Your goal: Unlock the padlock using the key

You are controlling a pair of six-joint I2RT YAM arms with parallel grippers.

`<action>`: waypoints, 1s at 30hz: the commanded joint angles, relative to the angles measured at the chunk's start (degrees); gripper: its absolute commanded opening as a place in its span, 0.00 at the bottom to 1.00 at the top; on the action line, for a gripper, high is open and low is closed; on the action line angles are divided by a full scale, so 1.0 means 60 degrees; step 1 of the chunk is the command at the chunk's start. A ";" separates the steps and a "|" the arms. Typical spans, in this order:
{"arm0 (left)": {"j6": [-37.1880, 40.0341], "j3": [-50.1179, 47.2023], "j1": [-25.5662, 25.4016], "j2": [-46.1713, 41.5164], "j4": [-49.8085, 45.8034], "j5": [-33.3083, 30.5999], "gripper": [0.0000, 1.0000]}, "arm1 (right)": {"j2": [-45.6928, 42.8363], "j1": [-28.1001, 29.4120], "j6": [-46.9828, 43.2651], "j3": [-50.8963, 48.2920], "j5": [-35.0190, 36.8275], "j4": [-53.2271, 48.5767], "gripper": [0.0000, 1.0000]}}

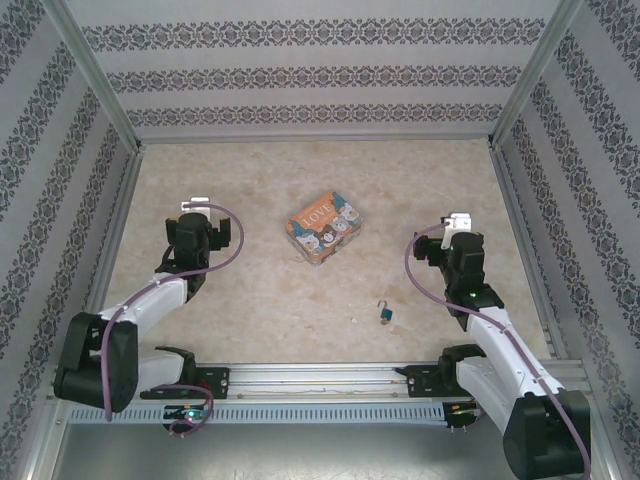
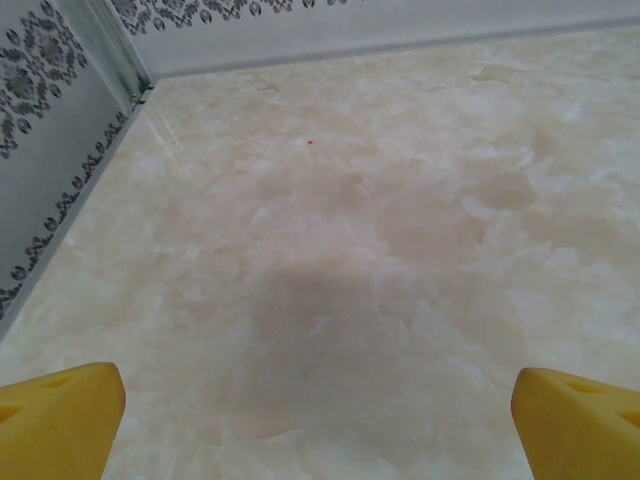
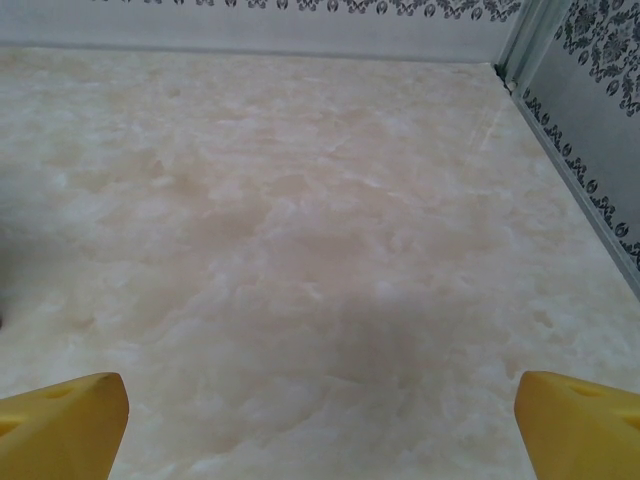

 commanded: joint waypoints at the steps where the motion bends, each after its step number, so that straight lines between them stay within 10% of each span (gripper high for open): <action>1: 0.0366 -0.0285 0.0256 0.0486 0.2122 0.0570 0.99 | -0.0274 -0.0085 0.0368 -0.0335 0.0175 0.0318 0.98; 20: 0.0035 -0.1929 0.1086 0.3500 0.7606 0.2030 0.99 | -0.0157 -0.0272 0.0481 -0.1039 0.0238 0.1768 0.98; 30: -0.0213 -0.1223 0.1312 0.3322 0.5951 0.2246 0.99 | 0.3437 -0.0779 -0.0147 -0.0761 -0.1073 0.5982 0.98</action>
